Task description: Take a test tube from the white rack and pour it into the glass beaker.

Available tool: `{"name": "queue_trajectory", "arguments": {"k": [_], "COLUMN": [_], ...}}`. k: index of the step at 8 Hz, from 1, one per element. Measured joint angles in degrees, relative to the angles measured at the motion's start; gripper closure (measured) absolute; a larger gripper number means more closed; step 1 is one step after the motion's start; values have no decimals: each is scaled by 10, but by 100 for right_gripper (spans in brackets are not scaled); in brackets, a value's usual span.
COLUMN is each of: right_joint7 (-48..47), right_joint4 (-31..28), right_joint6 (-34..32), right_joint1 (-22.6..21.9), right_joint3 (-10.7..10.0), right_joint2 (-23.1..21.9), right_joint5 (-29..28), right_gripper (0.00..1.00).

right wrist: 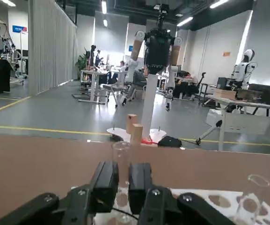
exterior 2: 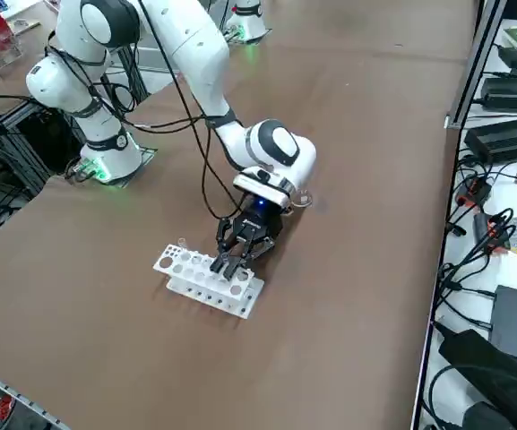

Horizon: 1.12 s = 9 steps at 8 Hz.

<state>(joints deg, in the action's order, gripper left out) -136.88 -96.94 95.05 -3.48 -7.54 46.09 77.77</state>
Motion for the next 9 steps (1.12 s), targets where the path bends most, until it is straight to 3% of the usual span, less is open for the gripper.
{"name": "queue_trajectory", "arguments": {"k": [5, 9], "right_joint7": [1, 32], "right_joint4": [73, 95], "right_joint6": [-113, -184], "right_joint1": [-6, -16], "right_joint3": [1, 1], "right_joint2": [-6, -28], "right_joint5": [-41, -55], "right_gripper": [81, 81]}}
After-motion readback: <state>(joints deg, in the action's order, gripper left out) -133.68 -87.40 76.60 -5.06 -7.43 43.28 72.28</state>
